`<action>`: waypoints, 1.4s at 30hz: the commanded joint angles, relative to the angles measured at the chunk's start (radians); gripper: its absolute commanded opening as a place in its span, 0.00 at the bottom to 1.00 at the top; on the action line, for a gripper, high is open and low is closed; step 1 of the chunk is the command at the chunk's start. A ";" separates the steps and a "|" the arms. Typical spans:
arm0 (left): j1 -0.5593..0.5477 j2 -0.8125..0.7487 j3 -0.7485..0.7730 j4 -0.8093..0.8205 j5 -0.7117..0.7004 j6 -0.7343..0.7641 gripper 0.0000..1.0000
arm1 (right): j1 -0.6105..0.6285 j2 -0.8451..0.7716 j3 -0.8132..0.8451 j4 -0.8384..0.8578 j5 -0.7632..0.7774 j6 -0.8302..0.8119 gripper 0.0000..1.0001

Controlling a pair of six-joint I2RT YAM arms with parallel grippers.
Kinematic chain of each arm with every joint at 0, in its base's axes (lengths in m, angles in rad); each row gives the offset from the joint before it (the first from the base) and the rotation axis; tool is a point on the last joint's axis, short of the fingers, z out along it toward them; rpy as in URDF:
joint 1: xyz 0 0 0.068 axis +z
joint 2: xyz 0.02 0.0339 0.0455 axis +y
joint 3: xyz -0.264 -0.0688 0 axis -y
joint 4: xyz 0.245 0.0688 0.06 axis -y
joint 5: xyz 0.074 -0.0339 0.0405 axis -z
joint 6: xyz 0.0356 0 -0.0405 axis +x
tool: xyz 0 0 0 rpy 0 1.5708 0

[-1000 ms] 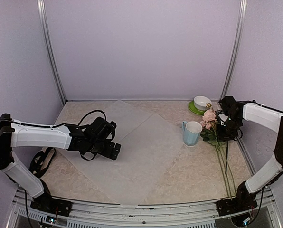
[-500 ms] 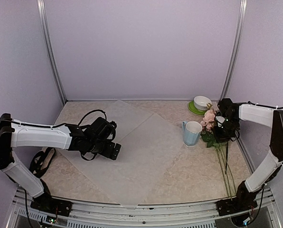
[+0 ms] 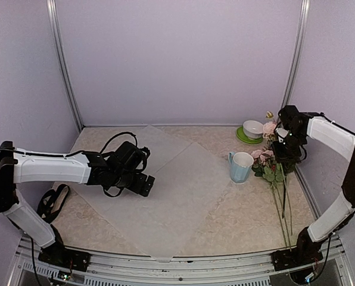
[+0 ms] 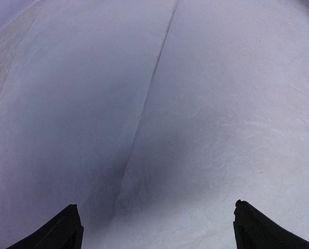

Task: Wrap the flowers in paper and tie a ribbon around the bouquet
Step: Pick up the fake flower from the corner of the board, then place the fake flower on the flattened wrapping paper.

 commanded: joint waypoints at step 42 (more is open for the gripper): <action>0.153 -0.115 -0.153 0.035 0.048 -0.094 0.99 | 0.638 1.062 1.192 0.602 -0.515 0.397 0.38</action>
